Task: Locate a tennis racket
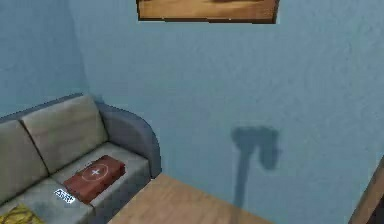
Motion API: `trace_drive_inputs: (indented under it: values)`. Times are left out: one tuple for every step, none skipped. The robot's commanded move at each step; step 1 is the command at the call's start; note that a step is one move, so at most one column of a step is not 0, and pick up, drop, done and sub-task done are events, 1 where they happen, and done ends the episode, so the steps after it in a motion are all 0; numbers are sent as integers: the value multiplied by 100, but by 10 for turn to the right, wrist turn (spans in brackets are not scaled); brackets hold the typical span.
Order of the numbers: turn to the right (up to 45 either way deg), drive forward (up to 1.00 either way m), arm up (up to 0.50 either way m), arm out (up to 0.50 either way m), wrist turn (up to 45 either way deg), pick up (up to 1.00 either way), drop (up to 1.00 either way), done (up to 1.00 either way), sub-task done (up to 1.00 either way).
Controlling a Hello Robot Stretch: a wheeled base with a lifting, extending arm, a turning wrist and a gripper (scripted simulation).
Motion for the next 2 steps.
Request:
trace_drive_inputs:
  values:
    - [450, 0, 0, 0, 0, 0, 0, 0, 0]
    - [450, 0, 0, 0, 0, 0, 0, 0, 0]
